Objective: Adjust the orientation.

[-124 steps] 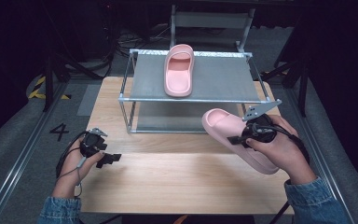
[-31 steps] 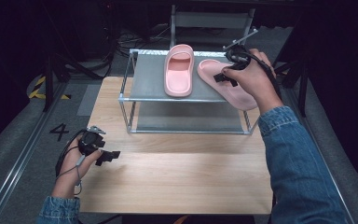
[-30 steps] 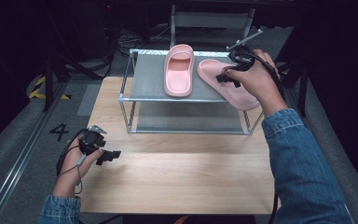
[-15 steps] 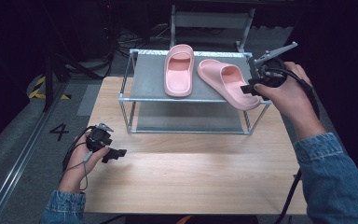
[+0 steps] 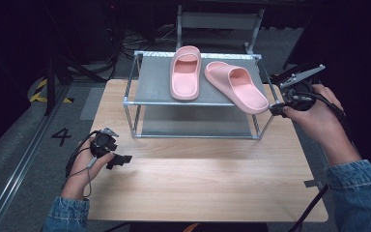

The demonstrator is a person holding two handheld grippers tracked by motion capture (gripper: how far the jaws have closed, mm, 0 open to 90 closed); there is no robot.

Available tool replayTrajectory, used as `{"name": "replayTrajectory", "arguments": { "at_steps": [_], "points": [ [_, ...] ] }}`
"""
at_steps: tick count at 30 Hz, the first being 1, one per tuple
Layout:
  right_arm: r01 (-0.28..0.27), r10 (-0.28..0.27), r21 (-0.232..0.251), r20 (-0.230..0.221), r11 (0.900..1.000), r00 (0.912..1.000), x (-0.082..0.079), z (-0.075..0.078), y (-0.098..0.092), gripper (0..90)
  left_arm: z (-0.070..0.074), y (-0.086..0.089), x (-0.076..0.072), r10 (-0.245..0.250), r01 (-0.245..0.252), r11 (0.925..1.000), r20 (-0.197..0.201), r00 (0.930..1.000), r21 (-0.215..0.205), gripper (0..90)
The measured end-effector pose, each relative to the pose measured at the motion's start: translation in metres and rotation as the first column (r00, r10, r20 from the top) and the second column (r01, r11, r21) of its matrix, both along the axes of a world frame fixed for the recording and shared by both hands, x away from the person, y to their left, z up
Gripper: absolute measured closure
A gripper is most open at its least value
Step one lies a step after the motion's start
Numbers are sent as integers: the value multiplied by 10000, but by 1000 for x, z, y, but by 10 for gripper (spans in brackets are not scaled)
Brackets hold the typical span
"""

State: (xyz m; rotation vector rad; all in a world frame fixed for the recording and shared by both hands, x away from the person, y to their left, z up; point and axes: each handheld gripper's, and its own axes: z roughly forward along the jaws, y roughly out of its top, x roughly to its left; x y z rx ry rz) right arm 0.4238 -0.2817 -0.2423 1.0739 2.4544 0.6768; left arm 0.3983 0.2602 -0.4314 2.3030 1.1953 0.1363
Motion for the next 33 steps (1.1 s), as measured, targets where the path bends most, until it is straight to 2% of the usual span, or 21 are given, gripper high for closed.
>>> {"name": "replayTrajectory", "arguments": {
  "at_steps": [7, 12, 18, 24, 29, 31, 32, 33],
  "points": [
    [-60, 46, -341, -410, 9994, 9991, 3, -16, -1, 892, -1, -1, 0, -27, 27, 10000, -55, 10000, 26, 185],
    [-279, 265, -292, -498, 9992, 9984, 7, -20, 5, 899, -1, 0, -1, -144, 143, 9999, -131, 9998, -73, 186],
    [-423, 389, -531, -635, 9977, 9972, 11, -22, 19, 900, -1, 2, -1, -181, 180, 9998, -126, 9998, -83, 186],
    [-729, 710, -269, -674, 9970, 9952, 13, -21, 32, 900, 0, 3, -2, -165, 165, 9999, -112, 9998, -32, 186],
    [-1058, 1035, -247, -807, 9941, 9913, 17, -22, 49, 900, 0, 4, -3, -128, 128, 9999, -115, 9999, -12, 186],
    [-1199, 1184, -132, -867, 9927, 9892, 19, -22, 57, 900, 0, 4, -4, -105, 105, 9999, -117, 9999, -24, 186],
    [-1379, 1385, 128, -947, 9904, 9858, 20, -21, 66, 900, 0, 4, -4, -108, 107, 9999, -106, 9999, -30, 186],
    [-1379, 1385, 128, -947, 9904, 9858, 20, -21, 66, 900, 0, 4, -4, -108, 107, 9999, -106, 9999, -30, 186]
  ]
}}
